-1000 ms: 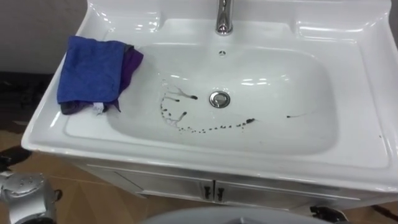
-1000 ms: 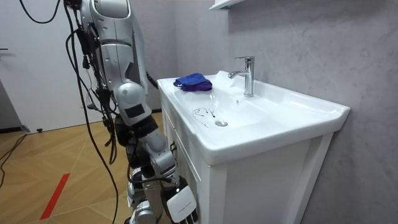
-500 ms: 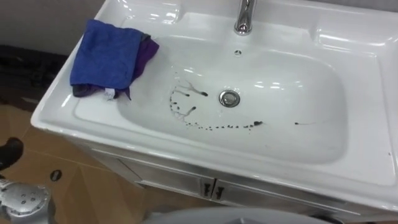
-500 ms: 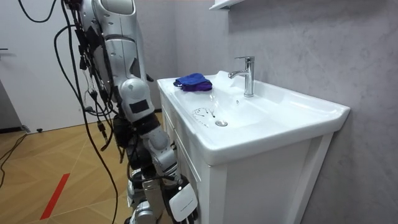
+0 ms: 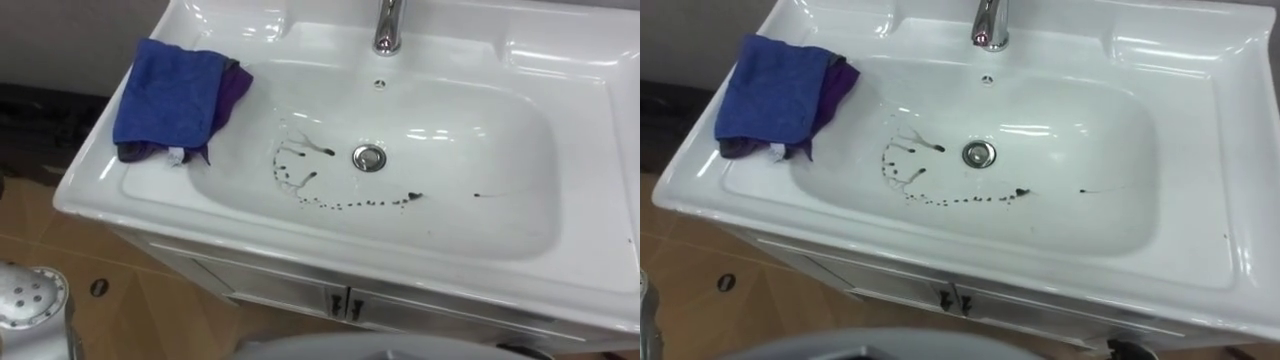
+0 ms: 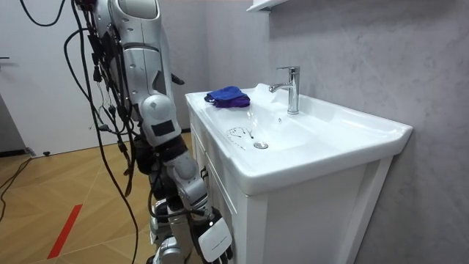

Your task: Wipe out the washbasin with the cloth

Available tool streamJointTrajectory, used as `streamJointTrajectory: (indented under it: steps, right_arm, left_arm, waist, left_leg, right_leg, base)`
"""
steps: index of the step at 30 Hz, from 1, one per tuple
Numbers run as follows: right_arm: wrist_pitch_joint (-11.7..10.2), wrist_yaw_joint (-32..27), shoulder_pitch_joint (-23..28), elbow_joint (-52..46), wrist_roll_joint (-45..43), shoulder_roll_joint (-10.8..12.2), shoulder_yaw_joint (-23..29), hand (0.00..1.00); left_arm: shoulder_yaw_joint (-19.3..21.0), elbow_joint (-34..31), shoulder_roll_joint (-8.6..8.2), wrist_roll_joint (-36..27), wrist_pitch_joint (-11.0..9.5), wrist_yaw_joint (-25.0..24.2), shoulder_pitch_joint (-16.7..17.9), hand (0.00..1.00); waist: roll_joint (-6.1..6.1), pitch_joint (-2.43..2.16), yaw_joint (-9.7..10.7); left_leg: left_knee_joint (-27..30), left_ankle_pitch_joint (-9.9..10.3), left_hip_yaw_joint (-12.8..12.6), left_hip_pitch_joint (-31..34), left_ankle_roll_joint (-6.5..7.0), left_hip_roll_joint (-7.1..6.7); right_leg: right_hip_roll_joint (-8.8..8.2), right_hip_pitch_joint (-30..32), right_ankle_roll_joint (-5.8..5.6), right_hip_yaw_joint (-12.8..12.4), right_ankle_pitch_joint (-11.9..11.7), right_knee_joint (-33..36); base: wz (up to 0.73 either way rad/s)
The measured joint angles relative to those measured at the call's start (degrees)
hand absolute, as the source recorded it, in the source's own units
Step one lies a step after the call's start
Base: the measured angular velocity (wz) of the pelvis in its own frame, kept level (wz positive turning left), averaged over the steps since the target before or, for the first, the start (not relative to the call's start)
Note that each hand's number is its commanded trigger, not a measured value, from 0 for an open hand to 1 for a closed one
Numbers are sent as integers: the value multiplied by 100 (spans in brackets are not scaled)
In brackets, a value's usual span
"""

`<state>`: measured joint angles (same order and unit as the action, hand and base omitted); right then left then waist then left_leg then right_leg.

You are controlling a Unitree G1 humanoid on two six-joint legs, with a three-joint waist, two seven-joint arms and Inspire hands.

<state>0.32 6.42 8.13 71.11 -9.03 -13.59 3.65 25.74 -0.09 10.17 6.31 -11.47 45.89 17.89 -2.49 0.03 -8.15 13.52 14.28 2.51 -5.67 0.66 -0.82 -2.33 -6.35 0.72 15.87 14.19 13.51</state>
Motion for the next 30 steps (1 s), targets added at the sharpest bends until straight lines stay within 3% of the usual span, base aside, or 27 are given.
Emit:
streamJointTrajectory:
  steps: [14,24,30]
  right_arm:
    - [-21,20,-3,46,-30,2,-11,0]
    - [-16,75,-10,56,-71,-1,-12,0]
    - [5,71,-59,87,-87,5,-17,0]
  left_arm:
    - [-4,-220,48,593,1,-68,-11,0]
    - [-48,-219,48,980,80,-408,-20,0]
    - [-240,-218,48,1322,291,-698,-103,0]
  waist:
    - [9,6,44]
    - [-38,7,183]
    - [1,29,311]
  left_leg:
    - [-13,0,-3,-3,0,0]
    - [-37,0,-66,-59,0,17]
    - [-89,0,-119,-96,0,16]
  right_leg:
    - [19,-24,-2,-1,-2,-113]
    - [44,-64,-4,-57,-31,-168]
    - [42,-60,-11,-137,-34,-165]
  base:
    - [0]
    - [-2]
    - [-5]
